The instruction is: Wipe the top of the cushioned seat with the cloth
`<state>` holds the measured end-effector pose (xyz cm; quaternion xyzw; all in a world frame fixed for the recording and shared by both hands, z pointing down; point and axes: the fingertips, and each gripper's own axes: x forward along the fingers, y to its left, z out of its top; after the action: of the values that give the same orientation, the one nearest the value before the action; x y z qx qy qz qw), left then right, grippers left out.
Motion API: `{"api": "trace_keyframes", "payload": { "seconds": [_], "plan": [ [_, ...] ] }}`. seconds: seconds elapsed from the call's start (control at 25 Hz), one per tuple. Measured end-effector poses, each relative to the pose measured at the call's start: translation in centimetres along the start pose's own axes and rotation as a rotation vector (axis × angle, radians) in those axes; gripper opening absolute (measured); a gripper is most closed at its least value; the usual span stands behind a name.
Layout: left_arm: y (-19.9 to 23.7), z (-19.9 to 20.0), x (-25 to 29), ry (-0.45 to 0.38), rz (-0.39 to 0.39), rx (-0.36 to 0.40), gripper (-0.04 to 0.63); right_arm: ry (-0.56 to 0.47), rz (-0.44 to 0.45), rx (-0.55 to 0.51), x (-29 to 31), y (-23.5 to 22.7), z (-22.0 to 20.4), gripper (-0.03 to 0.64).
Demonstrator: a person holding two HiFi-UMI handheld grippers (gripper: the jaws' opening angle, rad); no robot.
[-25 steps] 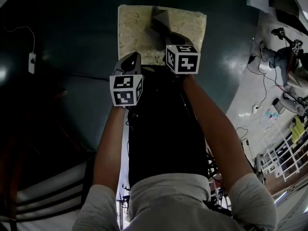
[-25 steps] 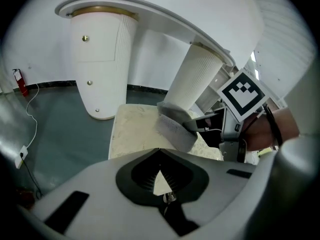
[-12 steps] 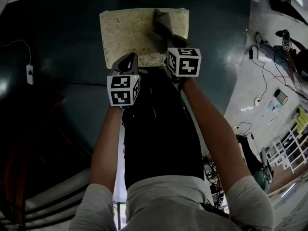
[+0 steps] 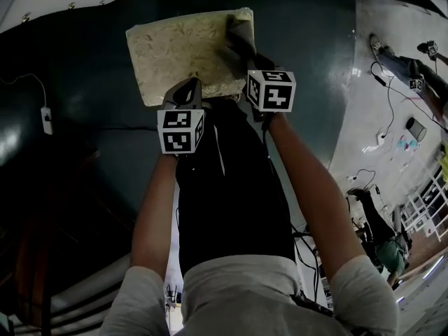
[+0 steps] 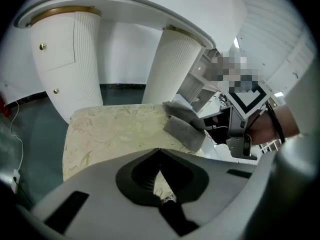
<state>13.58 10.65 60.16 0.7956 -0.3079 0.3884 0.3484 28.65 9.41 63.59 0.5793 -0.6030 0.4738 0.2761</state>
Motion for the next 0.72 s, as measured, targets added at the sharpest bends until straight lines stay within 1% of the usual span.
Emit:
{"api": "trace_keyframes", "payload": {
  "seconds": [0.2,0.4,0.6,0.72],
  "plan": [
    [-2.0,0.3,0.8,0.020,-0.008,0.019,0.014,-0.001,-0.006,0.029,-0.6,-2.4,-0.4,0.014],
    [-4.1,0.3,1.7,0.044,-0.025,0.056,0.014,-0.006,-0.008,0.023,-1.3,-3.6,-0.7,0.014],
    [-6.1,0.9,2.9,0.056,-0.047,0.105,0.014,-0.020,-0.023,0.077,-2.5,-6.3,-1.5,0.014],
    [-6.7,0.8,3.4,0.071,-0.052,0.120,0.014,-0.027,-0.045,0.083,-3.3,-7.5,-2.2,0.014]
  ]
}}
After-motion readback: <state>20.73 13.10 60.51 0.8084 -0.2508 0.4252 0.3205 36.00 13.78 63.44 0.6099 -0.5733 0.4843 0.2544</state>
